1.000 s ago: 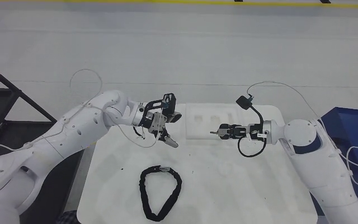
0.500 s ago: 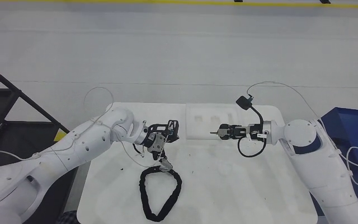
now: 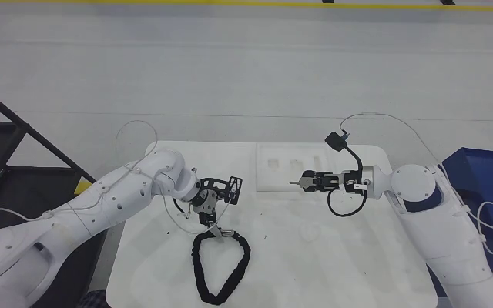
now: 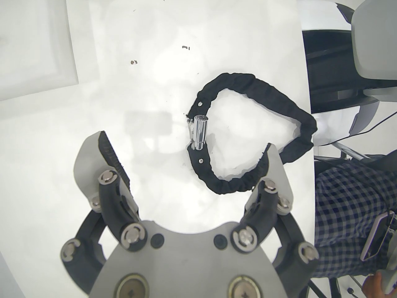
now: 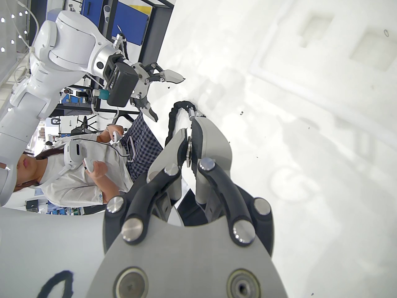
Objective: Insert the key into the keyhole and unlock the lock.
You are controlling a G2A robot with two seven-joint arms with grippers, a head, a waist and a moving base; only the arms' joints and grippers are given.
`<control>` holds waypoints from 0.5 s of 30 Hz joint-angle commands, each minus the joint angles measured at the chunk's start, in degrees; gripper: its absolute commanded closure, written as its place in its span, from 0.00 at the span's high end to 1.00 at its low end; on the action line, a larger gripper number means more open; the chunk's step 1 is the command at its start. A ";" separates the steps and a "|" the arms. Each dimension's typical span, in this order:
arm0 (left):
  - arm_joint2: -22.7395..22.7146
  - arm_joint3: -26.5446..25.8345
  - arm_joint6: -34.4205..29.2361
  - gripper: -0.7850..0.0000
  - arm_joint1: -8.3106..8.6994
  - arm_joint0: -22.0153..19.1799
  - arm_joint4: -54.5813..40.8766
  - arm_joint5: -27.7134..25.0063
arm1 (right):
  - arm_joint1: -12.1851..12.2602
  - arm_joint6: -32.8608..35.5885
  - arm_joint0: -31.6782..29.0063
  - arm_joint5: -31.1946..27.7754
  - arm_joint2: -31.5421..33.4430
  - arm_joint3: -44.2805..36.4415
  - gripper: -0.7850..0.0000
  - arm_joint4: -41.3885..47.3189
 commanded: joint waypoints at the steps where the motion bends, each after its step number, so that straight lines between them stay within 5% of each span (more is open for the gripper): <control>1: 0.00 0.01 0.05 1.00 0.00 0.01 0.00 0.00 | 0.00 0.00 0.00 0.00 0.00 0.00 0.00 0.00; 15: -0.83 -0.30 3.06 1.00 0.02 1.21 0.29 1.24 | 0.00 0.00 0.00 0.00 0.00 0.00 0.00 0.00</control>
